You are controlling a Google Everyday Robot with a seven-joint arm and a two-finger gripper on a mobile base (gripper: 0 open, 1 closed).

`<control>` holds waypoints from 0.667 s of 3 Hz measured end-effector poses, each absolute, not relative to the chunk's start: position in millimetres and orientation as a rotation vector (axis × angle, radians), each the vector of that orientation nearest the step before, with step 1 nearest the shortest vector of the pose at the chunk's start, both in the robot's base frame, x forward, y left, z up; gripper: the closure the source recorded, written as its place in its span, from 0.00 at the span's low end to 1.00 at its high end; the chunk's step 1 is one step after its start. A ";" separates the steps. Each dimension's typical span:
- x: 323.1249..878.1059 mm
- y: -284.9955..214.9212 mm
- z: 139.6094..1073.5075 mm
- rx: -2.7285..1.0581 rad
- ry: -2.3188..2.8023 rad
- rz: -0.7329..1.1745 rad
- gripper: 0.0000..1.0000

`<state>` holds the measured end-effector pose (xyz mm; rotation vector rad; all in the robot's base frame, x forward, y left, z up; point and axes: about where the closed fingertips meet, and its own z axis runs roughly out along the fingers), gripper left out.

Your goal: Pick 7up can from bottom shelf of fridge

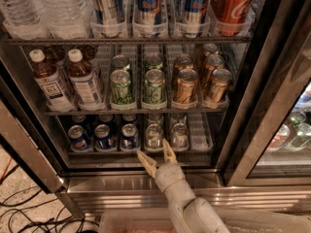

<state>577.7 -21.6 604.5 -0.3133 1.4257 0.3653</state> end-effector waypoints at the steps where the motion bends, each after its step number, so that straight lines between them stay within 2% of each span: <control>1: 590.5 -23.5 608.9 -0.302 1.421 0.373 0.30; 2: 602.1 -23.7 612.0 -0.301 1.421 0.374 0.31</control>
Offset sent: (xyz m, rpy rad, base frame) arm 0.0380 -0.0037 0.0104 0.0159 -0.0002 -0.0030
